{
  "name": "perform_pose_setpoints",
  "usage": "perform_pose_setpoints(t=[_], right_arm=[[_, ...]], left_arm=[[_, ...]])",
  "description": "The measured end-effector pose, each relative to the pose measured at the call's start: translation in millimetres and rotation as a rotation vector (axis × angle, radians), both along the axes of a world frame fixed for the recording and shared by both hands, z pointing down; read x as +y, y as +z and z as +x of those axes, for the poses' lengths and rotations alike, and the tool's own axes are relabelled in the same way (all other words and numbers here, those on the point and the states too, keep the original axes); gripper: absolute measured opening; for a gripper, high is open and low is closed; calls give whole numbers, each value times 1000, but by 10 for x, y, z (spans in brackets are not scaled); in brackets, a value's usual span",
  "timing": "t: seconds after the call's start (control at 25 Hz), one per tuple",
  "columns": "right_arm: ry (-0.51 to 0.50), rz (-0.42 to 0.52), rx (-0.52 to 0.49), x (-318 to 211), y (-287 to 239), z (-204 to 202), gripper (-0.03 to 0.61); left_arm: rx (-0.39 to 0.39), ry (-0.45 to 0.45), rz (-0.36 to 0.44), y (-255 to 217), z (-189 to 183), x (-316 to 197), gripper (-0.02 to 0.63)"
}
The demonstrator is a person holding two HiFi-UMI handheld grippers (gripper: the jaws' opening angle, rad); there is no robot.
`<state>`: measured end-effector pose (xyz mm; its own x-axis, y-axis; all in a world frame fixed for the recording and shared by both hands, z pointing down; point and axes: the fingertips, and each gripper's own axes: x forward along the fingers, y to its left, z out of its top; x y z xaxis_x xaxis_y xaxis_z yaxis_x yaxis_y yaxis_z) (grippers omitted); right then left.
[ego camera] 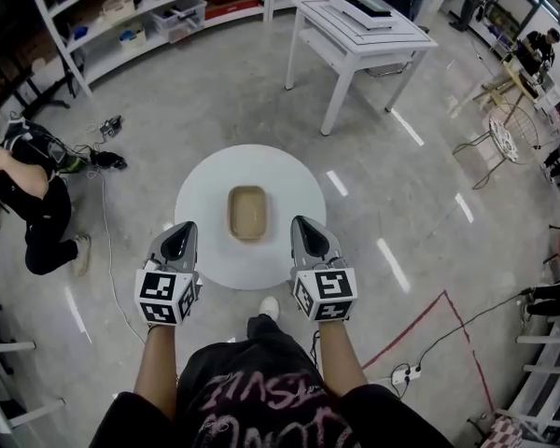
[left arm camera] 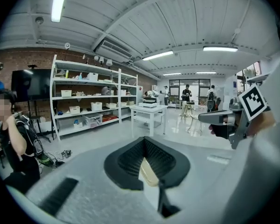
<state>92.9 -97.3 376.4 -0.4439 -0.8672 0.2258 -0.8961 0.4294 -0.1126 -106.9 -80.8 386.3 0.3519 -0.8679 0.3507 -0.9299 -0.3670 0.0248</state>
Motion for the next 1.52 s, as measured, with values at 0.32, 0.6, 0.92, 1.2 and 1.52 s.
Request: perform_pose_setpoints(t=[0.32,0.6,0.92,1.2,1.52], right_arm=[[-24,-13,-8,-344,44,164,6],[-34,-23,-26,-533,74,274,8],[-49,-40,-44,-623,111,232,6],[-31,-74,-45,-796,172,227,6],[-19,-128,-24,-973,370,97,8]], left_arm=[[-15,-13,-16,36,190,-302,-5],[-32,-21,-23,38,291,-441,-5],[-34,-48,-28,27,204,-488,-5],[-34,-31,-48,71,186,-672,-5],[-9,-18,-90,276,54,-917,-5]])
